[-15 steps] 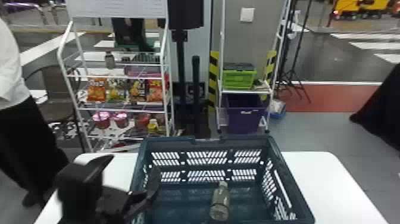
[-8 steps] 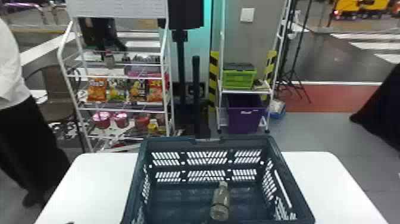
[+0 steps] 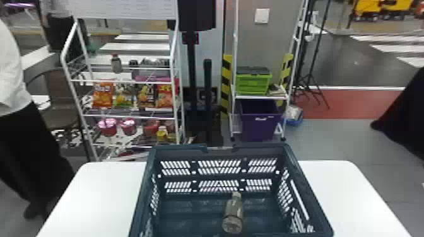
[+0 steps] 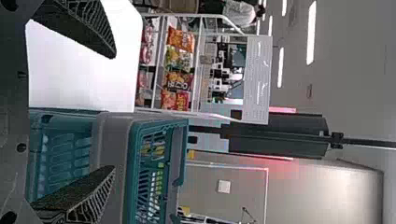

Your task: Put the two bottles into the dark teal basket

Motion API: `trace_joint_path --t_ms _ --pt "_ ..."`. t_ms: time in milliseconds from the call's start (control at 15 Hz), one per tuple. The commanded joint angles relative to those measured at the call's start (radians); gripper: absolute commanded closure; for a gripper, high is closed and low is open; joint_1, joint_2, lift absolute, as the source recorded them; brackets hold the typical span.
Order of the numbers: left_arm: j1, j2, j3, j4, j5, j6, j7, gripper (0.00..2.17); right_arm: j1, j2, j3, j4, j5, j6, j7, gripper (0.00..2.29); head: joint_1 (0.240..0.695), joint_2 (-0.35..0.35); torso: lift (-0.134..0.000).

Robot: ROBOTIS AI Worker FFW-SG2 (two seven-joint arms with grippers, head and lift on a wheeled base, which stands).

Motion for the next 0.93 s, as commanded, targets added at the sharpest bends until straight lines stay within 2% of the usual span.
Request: trace_joint_path --t_ms 0,200,867 --pt "0.011 0.000 -0.004 0.022 0.004 -0.040 0.006 0.03 0.000 0.001 0.001 -0.008 0.003 0.005 0.006 0.04 0.499 0.000 0.000" --pt "0.032 0.000 -0.019 0.043 -0.001 -0.144 0.024 0.03 0.003 0.001 0.003 -0.014 0.006 0.008 0.009 0.04 0.499 0.000 0.000" --pt "0.049 0.000 -0.032 0.051 -0.019 -0.159 0.037 0.03 0.008 0.001 0.017 -0.011 0.008 -0.008 0.017 0.04 0.499 0.000 0.000"
